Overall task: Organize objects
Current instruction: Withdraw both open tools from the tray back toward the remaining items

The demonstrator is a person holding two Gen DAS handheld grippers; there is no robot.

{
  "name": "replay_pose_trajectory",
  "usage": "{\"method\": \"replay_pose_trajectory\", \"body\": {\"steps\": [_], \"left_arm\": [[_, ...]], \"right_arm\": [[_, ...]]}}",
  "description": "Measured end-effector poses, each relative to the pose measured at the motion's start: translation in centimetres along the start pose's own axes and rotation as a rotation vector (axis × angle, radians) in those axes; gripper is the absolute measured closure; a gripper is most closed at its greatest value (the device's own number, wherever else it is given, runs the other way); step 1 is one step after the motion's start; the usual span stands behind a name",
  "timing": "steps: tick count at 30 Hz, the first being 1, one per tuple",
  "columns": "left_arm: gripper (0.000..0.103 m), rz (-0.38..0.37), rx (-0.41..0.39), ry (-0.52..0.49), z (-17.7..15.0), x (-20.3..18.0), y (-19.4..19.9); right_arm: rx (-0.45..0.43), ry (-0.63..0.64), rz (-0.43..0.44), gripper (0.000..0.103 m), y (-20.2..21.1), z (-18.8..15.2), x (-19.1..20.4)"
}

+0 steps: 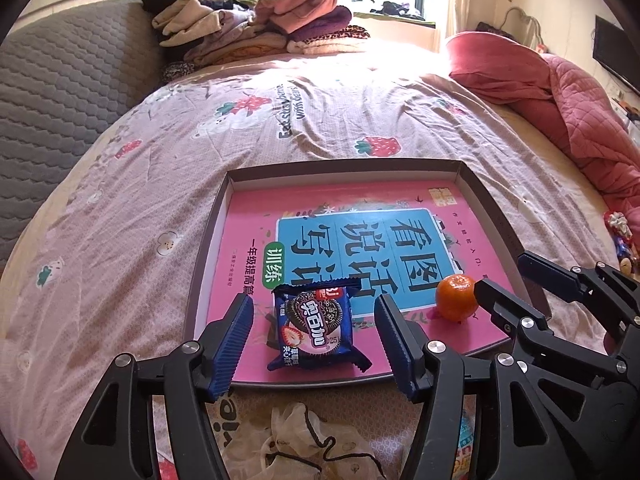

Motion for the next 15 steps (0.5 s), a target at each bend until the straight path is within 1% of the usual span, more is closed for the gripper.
{"method": "replay_pose_trajectory", "body": {"steps": [4, 9, 15], "left_arm": [[0.035, -0.004, -0.014, 0.004, 0.2, 0.2, 1.1], [0.035, -0.005, -0.033, 0.018, 0.3, 0.9, 2.7], [0.034, -0.016, -0.054, 0.041, -0.4, 1.8, 4.7]], "right_arm": [[-0.022, -0.006, -0.001, 0.062, 1.2, 0.1, -0.2], [-0.066, -0.019, -0.013, 0.062, 3.2, 0.2, -0.6], [-0.118, -0.042, -0.003, 0.061, 5.9, -0.3, -0.6]]}}
Point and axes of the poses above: each gripper's, at about its wrist camera, not at the fingertips, and y roughly against the way its jaws point, x to its left, z to its top, the point moved 1 cm from there along -y, roughly the way its jaws point, and after that the axes turned 7 degrees about y, right-handed, at the moved point
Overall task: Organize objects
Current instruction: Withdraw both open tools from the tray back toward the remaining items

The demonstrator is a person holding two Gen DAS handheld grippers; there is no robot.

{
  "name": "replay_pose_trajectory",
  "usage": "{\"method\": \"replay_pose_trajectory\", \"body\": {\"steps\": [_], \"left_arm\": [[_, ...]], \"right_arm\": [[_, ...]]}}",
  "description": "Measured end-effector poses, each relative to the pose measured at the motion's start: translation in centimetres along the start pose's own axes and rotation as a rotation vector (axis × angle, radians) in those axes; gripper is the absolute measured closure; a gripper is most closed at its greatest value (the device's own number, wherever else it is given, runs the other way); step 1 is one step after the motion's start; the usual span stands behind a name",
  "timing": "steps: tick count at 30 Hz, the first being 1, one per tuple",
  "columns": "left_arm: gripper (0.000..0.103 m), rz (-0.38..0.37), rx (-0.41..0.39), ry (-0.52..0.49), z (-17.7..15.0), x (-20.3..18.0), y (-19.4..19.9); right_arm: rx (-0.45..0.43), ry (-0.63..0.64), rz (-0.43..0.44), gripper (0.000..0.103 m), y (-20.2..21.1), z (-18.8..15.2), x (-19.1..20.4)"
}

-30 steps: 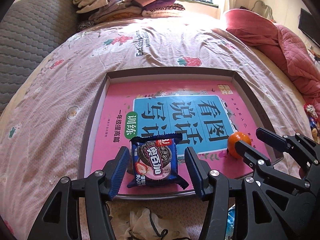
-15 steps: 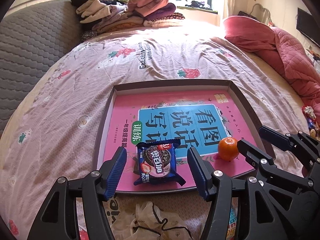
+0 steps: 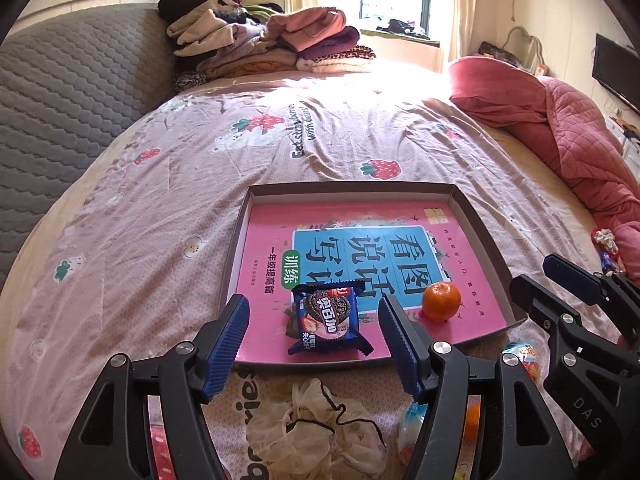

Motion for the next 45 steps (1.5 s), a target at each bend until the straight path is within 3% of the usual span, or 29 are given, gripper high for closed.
{"method": "replay_pose_trajectory", "body": {"steps": [12, 21, 45], "left_arm": [[0.034, -0.028, -0.012, -0.001, -4.5, 1.0, 3.8], [0.034, -0.039, 0.000, -0.022, -7.8, 1.2, 5.7], [0.034, -0.064, 0.062, -0.071, -13.5, 1.4, 7.2]], "right_arm": [[-0.073, -0.010, 0.005, 0.059, 4.5, -2.5, 0.9], [-0.080, -0.009, 0.013, 0.057, 7.1, -4.9, 1.9], [-0.010, 0.013, 0.036, 0.056, 9.9, -11.1, 3.8]]}}
Point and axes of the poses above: each gripper's, at about its wrist camera, not at the fingertips, and y roughly against the way its jaws point, x to its left, z to its top, the point moved 1 cm from there along -y, roughly the way its jaws point, and after that the axes turned 7 degrees about y, right-handed, at the moved point
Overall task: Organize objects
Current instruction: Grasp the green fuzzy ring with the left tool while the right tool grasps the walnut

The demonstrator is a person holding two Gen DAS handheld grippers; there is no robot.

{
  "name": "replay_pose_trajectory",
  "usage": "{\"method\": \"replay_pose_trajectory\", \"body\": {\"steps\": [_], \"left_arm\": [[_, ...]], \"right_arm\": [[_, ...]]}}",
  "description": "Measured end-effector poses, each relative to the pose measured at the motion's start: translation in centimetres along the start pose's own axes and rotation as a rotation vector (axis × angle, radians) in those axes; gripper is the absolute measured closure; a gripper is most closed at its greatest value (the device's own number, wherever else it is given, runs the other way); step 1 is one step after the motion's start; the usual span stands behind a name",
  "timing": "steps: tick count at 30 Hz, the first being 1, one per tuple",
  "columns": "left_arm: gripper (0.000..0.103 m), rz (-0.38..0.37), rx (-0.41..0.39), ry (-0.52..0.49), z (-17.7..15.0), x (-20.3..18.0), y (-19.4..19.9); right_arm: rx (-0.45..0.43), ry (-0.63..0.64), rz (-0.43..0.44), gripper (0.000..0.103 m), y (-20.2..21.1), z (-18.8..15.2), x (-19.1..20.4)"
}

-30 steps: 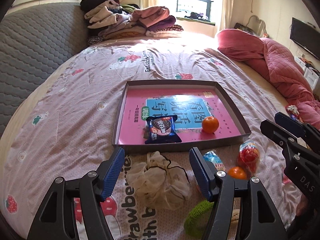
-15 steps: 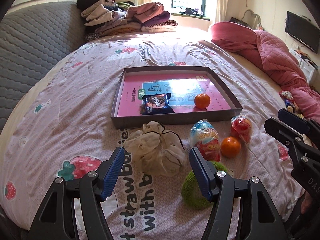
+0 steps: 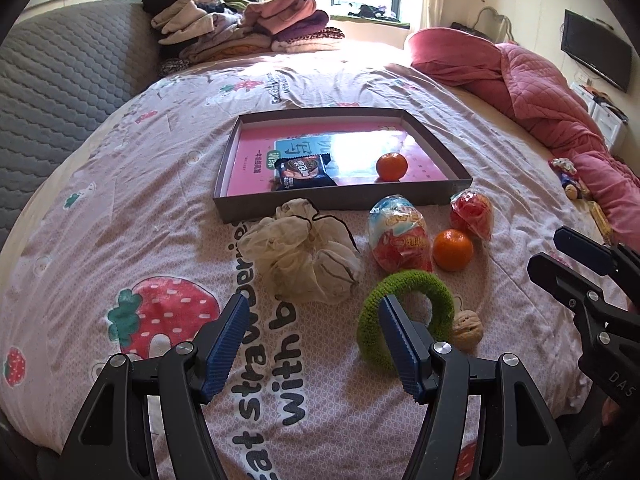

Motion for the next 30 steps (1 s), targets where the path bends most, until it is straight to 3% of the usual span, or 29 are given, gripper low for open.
{"method": "replay_pose_trajectory", "body": {"steps": [30], "left_arm": [[0.034, -0.018, 0.095, -0.013, -2.2, -0.9, -2.2]], "right_arm": [[0.129, 0.064, 0.089, 0.055, -2.4, -3.4, 2.2]]}}
Point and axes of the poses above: each gripper's, at about its wrist camera, not at the fingertips, and y roughly against the way its jaws point, x to its left, z to its top, the point moved 1 cm from there along -y, roughly the way its jaws point, and after that the axes turned 7 degrees about y, right-handed, at the moved point
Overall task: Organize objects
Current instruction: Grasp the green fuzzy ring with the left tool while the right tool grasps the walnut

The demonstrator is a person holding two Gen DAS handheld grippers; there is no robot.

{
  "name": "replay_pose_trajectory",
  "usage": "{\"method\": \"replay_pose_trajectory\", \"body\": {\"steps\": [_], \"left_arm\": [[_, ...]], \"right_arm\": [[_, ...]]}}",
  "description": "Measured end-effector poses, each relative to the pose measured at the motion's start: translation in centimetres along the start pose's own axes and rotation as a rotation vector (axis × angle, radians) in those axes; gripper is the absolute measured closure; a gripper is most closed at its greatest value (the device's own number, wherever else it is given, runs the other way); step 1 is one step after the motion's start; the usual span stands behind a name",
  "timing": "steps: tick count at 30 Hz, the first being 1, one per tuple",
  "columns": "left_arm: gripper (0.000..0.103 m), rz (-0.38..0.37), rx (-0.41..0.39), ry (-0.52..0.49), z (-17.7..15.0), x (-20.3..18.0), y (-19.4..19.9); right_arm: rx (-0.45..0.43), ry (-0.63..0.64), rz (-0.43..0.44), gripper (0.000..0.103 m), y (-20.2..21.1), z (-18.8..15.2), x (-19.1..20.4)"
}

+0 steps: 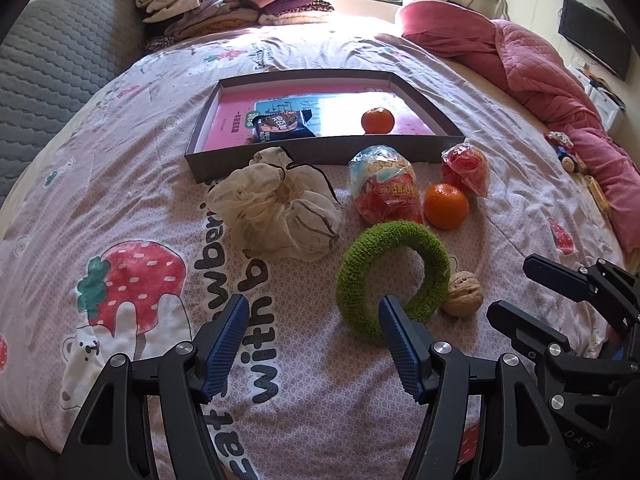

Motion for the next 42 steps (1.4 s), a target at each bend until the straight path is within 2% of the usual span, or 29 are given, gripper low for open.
{"method": "replay_pose_trajectory", "body": {"steps": [18, 37, 40, 42], "left_arm": [[0.034, 0.009, 0.017, 0.017, 0.2, 0.0, -2.1], [0.034, -0.007, 0.018, 0.024, 0.7, -0.6, -4.5], [0.039, 0.000, 0.012, 0.017, 0.7, -0.7, -4.6], [0.050, 0.001, 0.005, 0.011, 0.6, -0.8, -4.5]], "right_arm": [[0.045, 0.010, 0.006, 0.055, -3.0, -0.7, 0.5], [0.028, 0.008, 0.048, 0.055, -4.8, -0.9, 0.7], [0.021, 0.009, 0.048, 0.057, -4.8, -0.9, 0.7], [0.015, 0.013, 0.050, 0.061, -4.8, -0.9, 0.7]]}}
Point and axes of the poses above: each gripper's, at about its wrist camera, not at the fingertips, and y roughly against the way its jaws point, x to its left, z to its top, the point moved 1 cm from there along -y, roughly the way its jaws point, and after that the axes turned 7 degrees about y, right-handed, at the moved point
